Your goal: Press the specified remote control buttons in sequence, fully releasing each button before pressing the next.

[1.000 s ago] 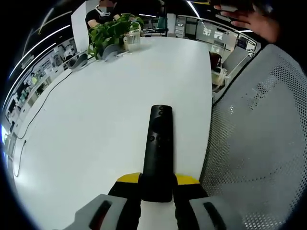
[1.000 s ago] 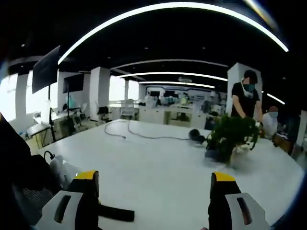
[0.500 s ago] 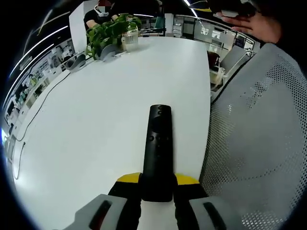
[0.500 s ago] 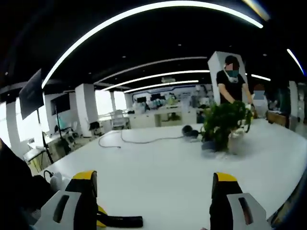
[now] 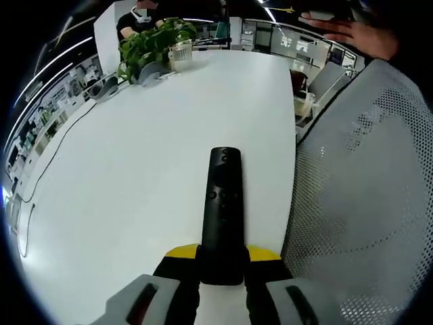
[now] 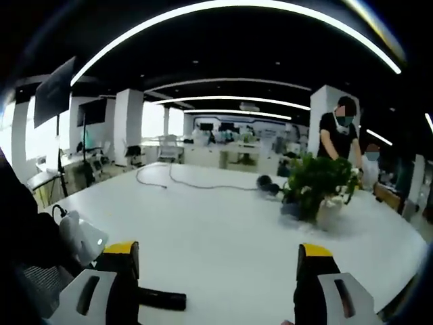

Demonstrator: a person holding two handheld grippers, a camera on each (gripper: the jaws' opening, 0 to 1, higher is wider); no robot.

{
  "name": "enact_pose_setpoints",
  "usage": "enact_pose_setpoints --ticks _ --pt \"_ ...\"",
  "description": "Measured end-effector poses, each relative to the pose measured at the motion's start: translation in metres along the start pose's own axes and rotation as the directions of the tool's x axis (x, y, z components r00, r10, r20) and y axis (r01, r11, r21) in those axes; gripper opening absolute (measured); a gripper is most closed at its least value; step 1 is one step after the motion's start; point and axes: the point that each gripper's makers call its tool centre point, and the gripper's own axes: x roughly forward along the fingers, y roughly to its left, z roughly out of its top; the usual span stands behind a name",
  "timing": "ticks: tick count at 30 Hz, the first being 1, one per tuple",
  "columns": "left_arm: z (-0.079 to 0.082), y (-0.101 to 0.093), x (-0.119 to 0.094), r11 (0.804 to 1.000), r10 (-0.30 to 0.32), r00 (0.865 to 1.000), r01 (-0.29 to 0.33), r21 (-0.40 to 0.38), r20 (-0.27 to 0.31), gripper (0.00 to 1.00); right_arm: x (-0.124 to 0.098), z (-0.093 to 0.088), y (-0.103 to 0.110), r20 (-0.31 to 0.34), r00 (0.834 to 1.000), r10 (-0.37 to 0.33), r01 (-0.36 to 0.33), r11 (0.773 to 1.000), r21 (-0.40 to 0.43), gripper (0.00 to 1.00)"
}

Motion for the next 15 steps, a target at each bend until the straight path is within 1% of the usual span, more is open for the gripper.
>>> enact_pose_setpoints --ticks 3,5,8,9,11,15 --pt "0.0 0.002 0.0 1.0 -0.016 1.0 0.016 0.003 -0.025 0.23 0.002 -0.003 -0.001 -0.016 1.0 -0.002 0.002 1.0 0.002 0.94" --pt "-0.001 0.003 -0.001 1.0 -0.022 0.999 0.023 0.018 -0.043 0.23 0.002 -0.005 -0.002 -0.025 1.0 -0.003 0.003 1.0 0.001 0.93" --pt "-0.002 0.009 -0.001 0.999 -0.035 0.997 0.037 0.028 -0.068 0.23 0.002 -0.007 -0.003 -0.036 0.999 -0.01 0.01 1.0 -0.008 0.92" --pt "-0.002 0.01 -0.001 0.999 -0.043 0.996 0.045 0.025 -0.074 0.23 0.003 -0.007 -0.003 -0.039 0.999 -0.011 0.011 1.0 -0.01 0.92" --pt "0.001 0.016 -0.002 0.999 -0.04 0.997 0.042 0.03 -0.071 0.23 0.003 -0.01 -0.003 -0.051 0.999 -0.011 0.01 1.0 -0.013 0.91" --pt "0.005 0.029 -0.003 0.997 -0.032 0.996 0.038 0.07 -0.084 0.23 0.003 -0.01 -0.005 -0.054 0.998 -0.022 0.021 1.0 -0.018 0.91"
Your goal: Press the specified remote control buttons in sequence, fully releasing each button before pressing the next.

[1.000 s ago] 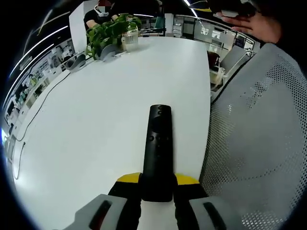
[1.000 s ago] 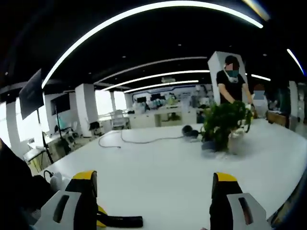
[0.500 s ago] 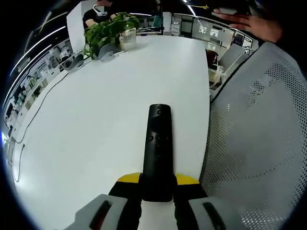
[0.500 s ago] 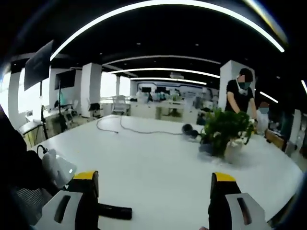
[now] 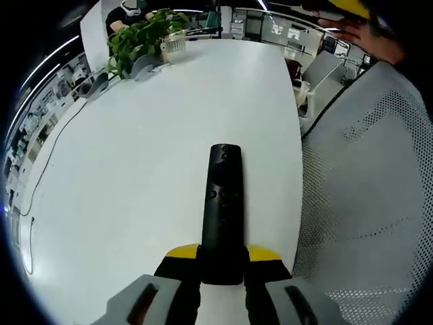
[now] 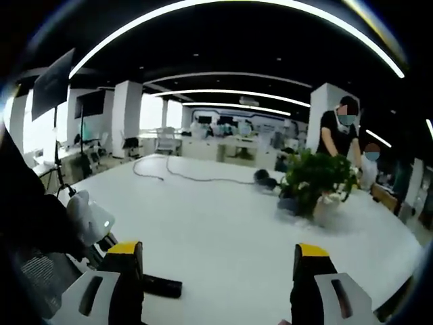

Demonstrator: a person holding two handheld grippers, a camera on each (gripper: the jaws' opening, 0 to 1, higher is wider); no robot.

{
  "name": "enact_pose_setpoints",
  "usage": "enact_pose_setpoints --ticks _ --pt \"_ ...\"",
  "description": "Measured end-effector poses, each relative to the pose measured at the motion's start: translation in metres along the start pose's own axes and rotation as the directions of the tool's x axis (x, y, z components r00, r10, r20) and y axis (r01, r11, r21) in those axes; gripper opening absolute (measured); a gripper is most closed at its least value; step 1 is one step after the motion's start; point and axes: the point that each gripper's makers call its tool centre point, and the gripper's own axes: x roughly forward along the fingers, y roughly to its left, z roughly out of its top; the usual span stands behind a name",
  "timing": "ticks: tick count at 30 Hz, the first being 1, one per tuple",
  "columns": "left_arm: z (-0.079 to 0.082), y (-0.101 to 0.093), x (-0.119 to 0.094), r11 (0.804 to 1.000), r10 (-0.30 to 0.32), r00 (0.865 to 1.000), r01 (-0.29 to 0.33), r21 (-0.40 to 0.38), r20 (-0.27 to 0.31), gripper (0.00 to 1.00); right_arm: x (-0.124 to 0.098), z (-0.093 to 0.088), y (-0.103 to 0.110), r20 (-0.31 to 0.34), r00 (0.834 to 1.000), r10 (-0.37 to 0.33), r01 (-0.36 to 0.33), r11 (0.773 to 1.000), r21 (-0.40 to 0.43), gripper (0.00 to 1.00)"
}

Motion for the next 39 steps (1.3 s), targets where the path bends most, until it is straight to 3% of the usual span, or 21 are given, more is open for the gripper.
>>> enact_pose_setpoints --ticks 17,39 --pt "0.019 0.084 -0.001 0.992 0.066 0.998 -0.063 0.109 -0.022 0.22 0.002 -0.007 -0.003 -0.044 0.999 -0.019 0.018 1.0 -0.018 0.9" --pt "0.029 0.198 -0.003 0.976 0.171 0.981 -0.155 0.154 -0.092 0.23 0.006 -0.018 -0.003 -0.097 0.995 -0.029 0.025 0.999 -0.041 0.86"
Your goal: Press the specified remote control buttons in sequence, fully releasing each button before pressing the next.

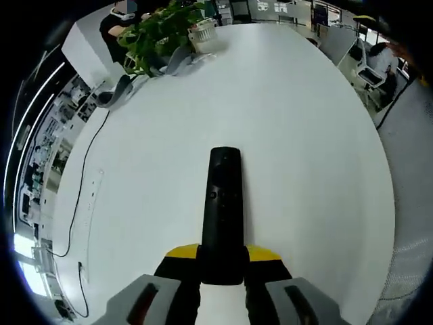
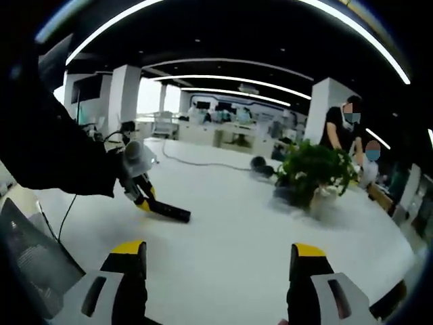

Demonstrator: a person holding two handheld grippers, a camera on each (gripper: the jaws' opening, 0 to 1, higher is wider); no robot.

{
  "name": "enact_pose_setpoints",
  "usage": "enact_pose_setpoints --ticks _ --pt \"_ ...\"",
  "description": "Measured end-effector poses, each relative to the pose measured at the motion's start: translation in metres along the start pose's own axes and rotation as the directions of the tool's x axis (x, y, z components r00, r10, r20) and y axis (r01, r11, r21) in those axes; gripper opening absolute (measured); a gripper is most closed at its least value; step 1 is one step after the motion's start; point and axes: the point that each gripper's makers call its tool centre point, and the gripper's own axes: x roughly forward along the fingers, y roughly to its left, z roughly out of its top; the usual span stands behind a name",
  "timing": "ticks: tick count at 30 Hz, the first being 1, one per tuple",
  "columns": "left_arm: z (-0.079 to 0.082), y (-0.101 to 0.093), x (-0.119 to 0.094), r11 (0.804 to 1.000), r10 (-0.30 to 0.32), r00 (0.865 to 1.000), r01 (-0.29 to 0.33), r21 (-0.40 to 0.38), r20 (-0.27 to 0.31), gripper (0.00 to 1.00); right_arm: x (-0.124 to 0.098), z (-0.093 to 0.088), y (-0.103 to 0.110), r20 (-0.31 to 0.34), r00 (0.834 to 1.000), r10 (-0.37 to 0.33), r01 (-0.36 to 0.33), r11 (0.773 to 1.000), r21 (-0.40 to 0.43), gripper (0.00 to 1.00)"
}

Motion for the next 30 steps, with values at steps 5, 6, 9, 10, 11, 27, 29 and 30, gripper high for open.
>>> enact_pose_setpoints --ticks 5,6,9,10,11,27,29,30 --pt "0.007 0.023 0.008 1.0 0.007 1.0 -0.007 0.009 -0.004 0.23 0.001 -0.003 -0.002 -0.014 1.0 -0.004 0.005 1.0 0.008 0.85" --pt "0.009 0.027 0.009 1.0 0.006 1.0 -0.006 0.007 -0.001 0.23 0.002 -0.003 -0.002 -0.018 1.0 -0.006 0.006 1.0 0.009 0.85" --pt "0.015 0.04 0.012 1.0 0.011 1.0 -0.011 0.026 -0.006 0.23 0.002 -0.004 -0.002 -0.024 1.0 -0.006 0.006 1.0 0.014 0.85" --pt "0.016 0.044 0.014 0.999 0.014 1.0 -0.013 0.038 -0.011 0.23 0.002 -0.005 -0.002 -0.026 1.0 -0.006 0.006 1.0 0.014 0.85" --pt "0.017 0.047 0.014 0.999 0.016 1.0 -0.015 0.051 -0.015 0.23 0.002 -0.005 -0.002 -0.029 1.0 -0.006 0.006 1.0 0.014 0.85" --pt "0.015 0.07 0.04 0.988 0.04 0.993 -0.022 0.156 -0.111 0.24 0.004 -0.01 -0.005 -0.051 0.998 -0.022 0.023 1.0 0.012 0.83" --pt "0.016 0.069 0.04 0.991 0.029 0.993 -0.014 0.137 -0.11 0.24 0.004 -0.011 -0.005 -0.057 0.998 -0.023 0.024 1.0 0.011 0.83" --pt "0.016 0.07 0.04 0.99 0.03 0.994 -0.015 0.137 -0.11 0.24 0.004 -0.011 -0.005 -0.058 0.998 -0.023 0.024 1.0 0.011 0.83"
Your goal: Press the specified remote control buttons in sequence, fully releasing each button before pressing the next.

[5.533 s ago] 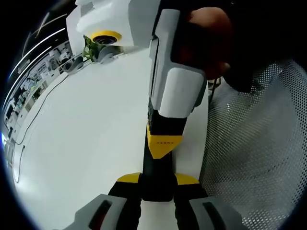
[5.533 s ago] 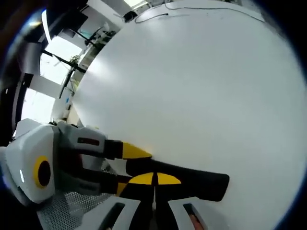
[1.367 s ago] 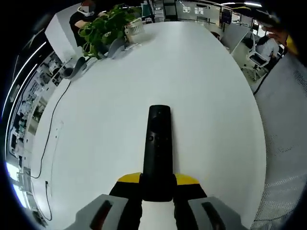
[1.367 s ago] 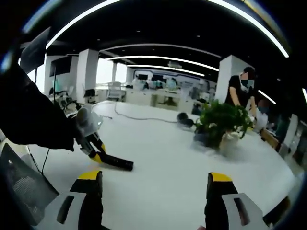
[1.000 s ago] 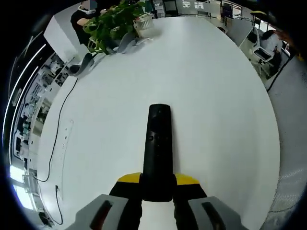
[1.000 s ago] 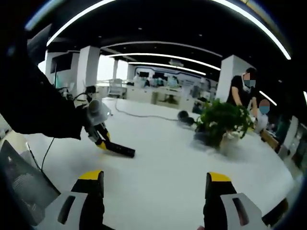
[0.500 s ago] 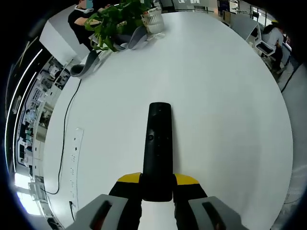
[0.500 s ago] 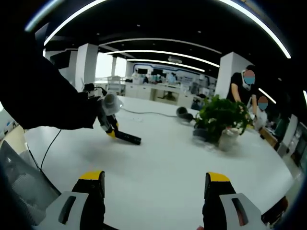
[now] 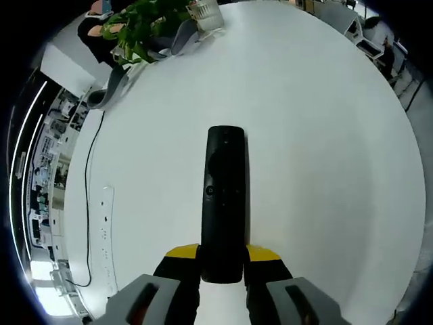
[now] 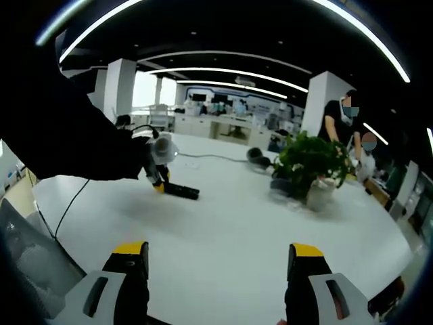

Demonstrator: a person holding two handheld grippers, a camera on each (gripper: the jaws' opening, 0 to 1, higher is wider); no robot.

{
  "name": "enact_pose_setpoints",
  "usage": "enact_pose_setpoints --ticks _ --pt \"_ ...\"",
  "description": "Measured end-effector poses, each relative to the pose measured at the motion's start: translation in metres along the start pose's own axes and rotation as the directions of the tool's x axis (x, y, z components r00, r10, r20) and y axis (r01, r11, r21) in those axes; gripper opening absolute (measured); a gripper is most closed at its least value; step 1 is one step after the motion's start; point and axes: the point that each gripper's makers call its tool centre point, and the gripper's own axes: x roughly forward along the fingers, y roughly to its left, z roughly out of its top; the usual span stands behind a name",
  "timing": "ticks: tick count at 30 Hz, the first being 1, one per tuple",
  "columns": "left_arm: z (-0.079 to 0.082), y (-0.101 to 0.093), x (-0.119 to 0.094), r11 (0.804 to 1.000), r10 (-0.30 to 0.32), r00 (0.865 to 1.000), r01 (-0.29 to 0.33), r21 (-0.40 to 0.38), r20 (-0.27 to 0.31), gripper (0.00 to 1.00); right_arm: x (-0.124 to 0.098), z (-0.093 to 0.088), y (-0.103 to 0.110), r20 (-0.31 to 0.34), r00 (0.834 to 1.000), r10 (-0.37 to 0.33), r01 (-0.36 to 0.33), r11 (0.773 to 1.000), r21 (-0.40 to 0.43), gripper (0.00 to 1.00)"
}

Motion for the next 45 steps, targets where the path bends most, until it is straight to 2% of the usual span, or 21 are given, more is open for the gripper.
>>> enact_pose_setpoints --ticks 5,9,12,13,16,19,21,22,25,26,28,29,30,31,32,33,39,42,43,45 --pt "0.0 -0.001 0.0 1.0 -0.016 1.0 0.016 -0.001 0.006 0.24 0.0 0.0 0.001 -0.003 1.0 0.004 -0.004 1.0 -0.004 0.83" --pt "0.0 -0.001 -0.002 1.0 0.019 1.0 -0.019 0.021 0.018 0.26 0.0 0.0 0.002 -0.001 1.0 0.007 -0.007 1.0 -0.006 0.83" --pt "-0.001 0.006 -0.003 0.996 0.081 0.996 -0.08 -0.041 0.033 0.31 -0.001 0.001 0.001 0.007 1.0 0.003 -0.003 1.0 -0.003 0.83" --pt "-0.002 0.008 -0.004 0.991 0.108 0.993 -0.105 -0.086 0.035 0.32 -0.001 0.002 0.001 0.01 1.0 0.002 -0.002 1.0 -0.001 0.83" --pt "-0.005 0.006 -0.005 0.978 0.132 0.99 -0.122 -0.171 0.053 0.31 -0.002 0.004 0.001 0.02 1.0 0.001 -0.001 1.0 0.001 0.83" --pt "-0.008 0.009 -0.007 0.952 0.188 0.98 -0.167 -0.256 0.059 0.33 -0.003 0.005 0.002 0.03 1.0 0.006 -0.006 1.0 0.001 0.84" --pt "-0.012 0.013 -0.01 0.925 0.242 0.969 -0.212 -0.314 0.059 0.37 -0.003 0.006 0.001 0.033 0.999 0.004 -0.004 1.0 -0.001 0.84" --pt "-0.013 0.013 -0.01 0.919 0.243 0.968 -0.211 -0.333 0.056 0.38 -0.004 0.006 0.001 0.037 0.999 0.003 -0.003 1.0 0.001 0.84" --pt "-0.017 0.014 -0.011 0.871 0.268 0.962 -0.217 -0.441 0.056 0.41 -0.004 0.008 0.001 0.045 0.999 0.007 -0.007 1.0 0.005 0.84" --pt "-0.016 0.019 -0.012 0.848 0.306 0.949 -0.233 -0.476 0.08 0.46 -0.005 0.009 0.001 0.05 0.999 0.005 -0.005 1.0 0.005 0.84" --pt "-0.02 0.02 -0.013 0.799 0.321 0.944 -0.229 -0.557 0.073 0.55 -0.005 0.009 0.0 0.053 0.999 0.001 -0.001 1.0 0.004 0.84" --pt "-0.019 0.018 -0.011 0.767 0.303 0.949 -0.187 -0.614 0.089 0.62 -0.005 0.008 0.0 0.047 0.999 -0.001 0.001 1.0 0.005 0.84" --pt "-0.018 0.011 -0.008 0.741 0.258 0.96 -0.126 -0.66 0.107 0.68 -0.005 0.008 -0.001 0.046 0.999 -0.002 0.002 1.0 0.006 0.84" --pt "-0.021 0.011 -0.006 0.713 0.253 0.962 -0.115 -0.691 0.102 0.7 -0.005 0.008 -0.001 0.047 0.999 -0.003 0.003 1.0 0.008 0.84" --pt "-0.027 0.015 -0.006 0.701 0.273 0.958 -0.133 -0.701 0.091 0.72 -0.005 0.009 -0.002 0.053 0.999 -0.006 0.006 1.0 0.009 0.84" --pt "-0.029 0.017 -0.006 0.692 0.284 0.955 -0.14 -0.708 0.088 0.74 -0.006 0.01 -0.002 0.057 0.998 -0.01 0.009 1.0 0.009 0.84" --pt "-0.035 0.01 -0.009 0.678 0.289 0.953 -0.14 -0.722 0.087 0.84 -0.005 0.009 -0.004 0.056 0.998 -0.017 0.016 1.0 0.012 0.85" --pt "-0.034 0.003 -0.014 0.662 0.294 0.95 -0.12 -0.74 0.108 0.89 -0.005 0.01 -0.003 0.062 0.998 -0.01 0.009 1.0 0.021 0.87" --pt "-0.031 0.0 -0.018 0.655 0.307 0.943 -0.112 -0.748 0.128 0.92 -0.005 0.011 -0.002 0.066 0.998 -0.003 0.001 1.0 0.029 0.88" --pt "-0.032 -0.008 -0.024 0.646 0.306 0.942 -0.101 -0.756 0.135 0.94 -0.007 0.016 -0.001 0.092 0.996 0.008 -0.012 0.999 0.046 0.91"
